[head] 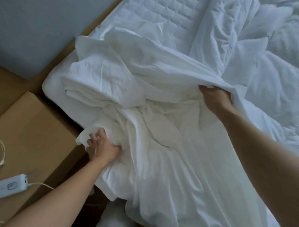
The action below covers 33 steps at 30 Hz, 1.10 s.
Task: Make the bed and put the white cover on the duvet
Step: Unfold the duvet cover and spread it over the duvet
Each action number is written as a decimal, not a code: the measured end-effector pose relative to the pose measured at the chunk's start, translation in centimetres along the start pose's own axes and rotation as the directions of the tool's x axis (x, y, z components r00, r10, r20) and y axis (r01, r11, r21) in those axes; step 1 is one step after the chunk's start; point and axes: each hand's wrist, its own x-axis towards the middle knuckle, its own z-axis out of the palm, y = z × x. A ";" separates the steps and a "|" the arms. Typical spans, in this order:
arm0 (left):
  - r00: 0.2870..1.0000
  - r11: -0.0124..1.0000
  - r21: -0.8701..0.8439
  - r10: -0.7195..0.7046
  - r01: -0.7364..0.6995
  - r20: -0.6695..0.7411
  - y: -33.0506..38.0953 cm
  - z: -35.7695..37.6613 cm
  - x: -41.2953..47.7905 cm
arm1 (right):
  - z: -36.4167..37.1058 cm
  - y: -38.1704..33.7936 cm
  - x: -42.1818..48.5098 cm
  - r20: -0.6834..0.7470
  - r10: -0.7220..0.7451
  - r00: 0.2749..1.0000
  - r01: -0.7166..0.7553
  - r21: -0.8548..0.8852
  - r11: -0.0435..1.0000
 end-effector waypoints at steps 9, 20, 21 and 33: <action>0.560 0.573 -0.123 0.694 -0.810 -0.452 22.1 -10.0 2.2 | -1.8 -4.3 4.2 -0.185 0.185 0.965 -0.228 -0.249 0.941; 0.390 0.247 0.305 0.492 -0.920 0.778 31.6 -10.9 10.5 | 8.1 -7.8 -1.2 0.731 -0.065 0.679 0.182 -0.082 0.980; 0.398 0.180 0.356 0.456 -0.917 0.796 31.0 -10.9 11.2 | 7.5 -6.8 0.5 0.585 -0.049 0.810 0.076 -0.021 0.997; 0.537 -0.058 0.557 0.204 -0.828 0.819 29.2 -18.1 14.1 | 9.9 -5.4 -2.4 0.417 0.230 0.879 -0.203 -0.109 0.973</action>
